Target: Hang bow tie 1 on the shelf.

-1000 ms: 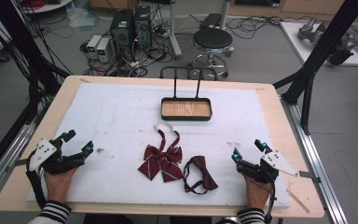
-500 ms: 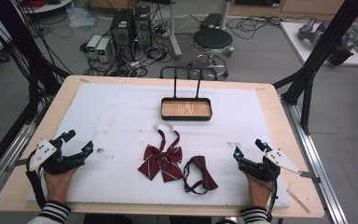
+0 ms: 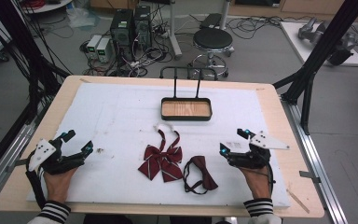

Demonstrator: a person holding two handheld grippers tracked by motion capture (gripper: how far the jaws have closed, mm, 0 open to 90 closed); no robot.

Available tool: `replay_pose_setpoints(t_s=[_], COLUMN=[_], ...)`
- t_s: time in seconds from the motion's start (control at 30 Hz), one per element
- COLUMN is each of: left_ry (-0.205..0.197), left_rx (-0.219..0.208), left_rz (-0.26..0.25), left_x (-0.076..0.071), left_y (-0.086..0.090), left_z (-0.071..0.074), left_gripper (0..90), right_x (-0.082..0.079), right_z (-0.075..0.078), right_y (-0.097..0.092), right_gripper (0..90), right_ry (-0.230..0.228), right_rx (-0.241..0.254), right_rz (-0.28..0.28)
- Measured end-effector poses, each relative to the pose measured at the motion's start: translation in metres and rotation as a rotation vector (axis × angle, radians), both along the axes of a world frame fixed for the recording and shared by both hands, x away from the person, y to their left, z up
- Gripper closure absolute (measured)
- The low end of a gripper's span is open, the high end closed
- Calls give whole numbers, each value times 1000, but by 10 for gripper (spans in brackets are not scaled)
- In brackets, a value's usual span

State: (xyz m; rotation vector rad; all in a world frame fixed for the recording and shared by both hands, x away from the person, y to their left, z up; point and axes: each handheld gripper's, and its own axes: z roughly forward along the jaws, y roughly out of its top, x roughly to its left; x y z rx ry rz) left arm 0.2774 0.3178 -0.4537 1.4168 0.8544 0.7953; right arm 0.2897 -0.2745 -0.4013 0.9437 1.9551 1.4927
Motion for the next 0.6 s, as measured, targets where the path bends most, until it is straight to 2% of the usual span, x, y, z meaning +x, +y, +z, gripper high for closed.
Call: replay_pose_setpoints(t_s=[0.07, 0.3, 0.43, 0.47, 0.57, 0.6], left_ry=[-2, -5, -8, -8, -9, -10], left_rx=[1, 1, 1, 1, -2, -3], left_rz=[0, -5, -11, -13, -12, -13], left_x=[0, 0, 0, -1, 0, -1], left_y=[0, 0, 0, 0, 1, 0], left_z=[0, 0, 0, 0, 0, 0], left_gripper=[160, 160, 160, 160, 160, 160], right_x=[6, 20, 29, 31, 34, 39], right_z=[5, 16, 23, 24, 27, 29], right_y=[9, 33, 46, 52, 62, 73], right_gripper=[106, 106, 106, 106, 106, 106], right_ry=[4, 62, 77, 95, 111, 115], right_rx=[-18, -53, -92, -99, -127, -163], right_rz=[45, 174, 254, 280, 311, 354])
